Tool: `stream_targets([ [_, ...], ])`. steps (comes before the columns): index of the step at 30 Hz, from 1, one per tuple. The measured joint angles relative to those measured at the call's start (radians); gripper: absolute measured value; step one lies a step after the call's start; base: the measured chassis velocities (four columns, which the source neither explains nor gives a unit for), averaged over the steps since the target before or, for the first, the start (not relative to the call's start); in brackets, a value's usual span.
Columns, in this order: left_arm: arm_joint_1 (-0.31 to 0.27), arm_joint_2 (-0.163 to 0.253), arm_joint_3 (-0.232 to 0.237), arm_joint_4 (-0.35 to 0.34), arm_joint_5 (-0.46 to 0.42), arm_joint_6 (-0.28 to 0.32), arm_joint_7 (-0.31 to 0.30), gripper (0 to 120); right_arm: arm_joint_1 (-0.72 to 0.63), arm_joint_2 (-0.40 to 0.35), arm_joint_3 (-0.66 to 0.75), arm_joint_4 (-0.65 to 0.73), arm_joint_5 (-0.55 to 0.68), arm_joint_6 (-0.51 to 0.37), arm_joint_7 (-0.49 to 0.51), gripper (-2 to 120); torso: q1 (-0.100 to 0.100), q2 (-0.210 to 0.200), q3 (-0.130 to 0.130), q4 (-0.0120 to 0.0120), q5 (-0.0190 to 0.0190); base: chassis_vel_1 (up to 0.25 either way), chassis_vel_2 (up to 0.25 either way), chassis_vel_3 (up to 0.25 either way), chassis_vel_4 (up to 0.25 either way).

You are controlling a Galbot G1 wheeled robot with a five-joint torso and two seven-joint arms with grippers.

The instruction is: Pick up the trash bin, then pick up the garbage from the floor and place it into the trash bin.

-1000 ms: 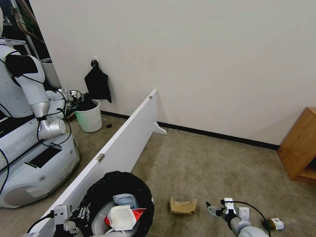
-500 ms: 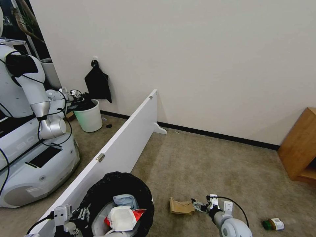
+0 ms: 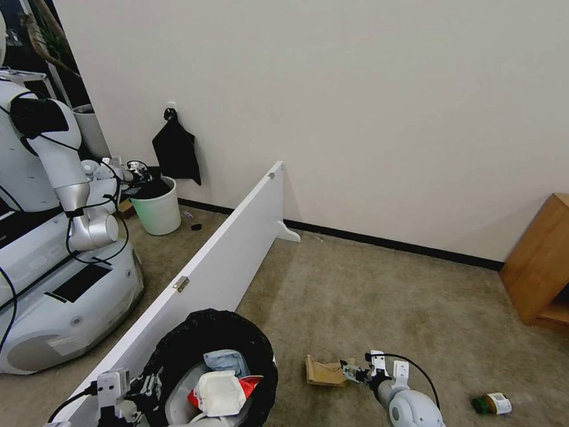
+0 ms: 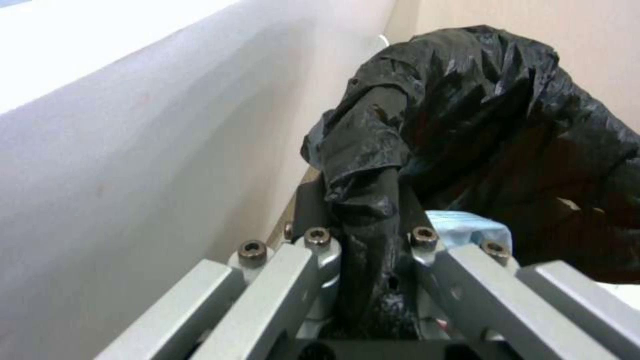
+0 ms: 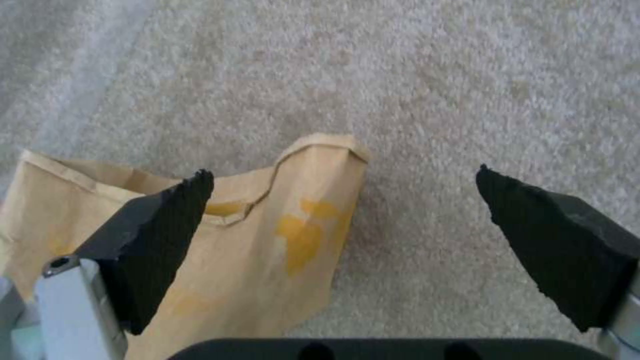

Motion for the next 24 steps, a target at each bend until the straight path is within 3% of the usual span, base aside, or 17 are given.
stream_targets([
  [11, 0.003, -0.001, 0.003, 0.003, 0.005, 0.0, 0.001, 4, 0.022, 0.02, -0.008, -0.044, 0.003, -0.014, 0.007, 100, 0.0, 0.0, 0.0, 0.0, 0.0, 0.0, 0.0, 0.0, 0.0],
  [14, 0.003, 0.0, 0.003, 0.004, 0.005, 0.0, 0.002, 4, 0.022, 0.021, -0.009, -0.045, 0.004, -0.02, 0.011, 95, 0.0, 0.0, 0.0, 0.0, 0.0, 0.0, 0.0, 0.0, 0.0],
  [16, 0.003, -0.001, 0.004, 0.005, 0.006, 0.0, 0.003, 4, 0.017, 0.021, -0.009, -0.044, 0.004, -0.022, 0.014, 82, 0.0, 0.0, 0.0, 0.0, 0.0, 0.0, 0.0, 0.0, 0.0],
  [22, 0.002, 0.0, 0.006, 0.008, 0.007, -0.001, 0.004, 4, 0.014, 0.019, -0.007, -0.043, 0.006, -0.022, 0.014, 67, 0.0, 0.0, 0.0, 0.0, -0.0001, 0.0, 0.0, 0.0, 0.0],
  [24, 0.002, 0.001, 0.006, 0.008, 0.007, -0.001, 0.005, 4, 0.01, 0.016, -0.005, -0.043, 0.008, -0.023, 0.014, 54, 0.0, 0.0, 0.0, -0.0001, -0.0001, 0.0, 0.0, 0.0, 0.0],
])
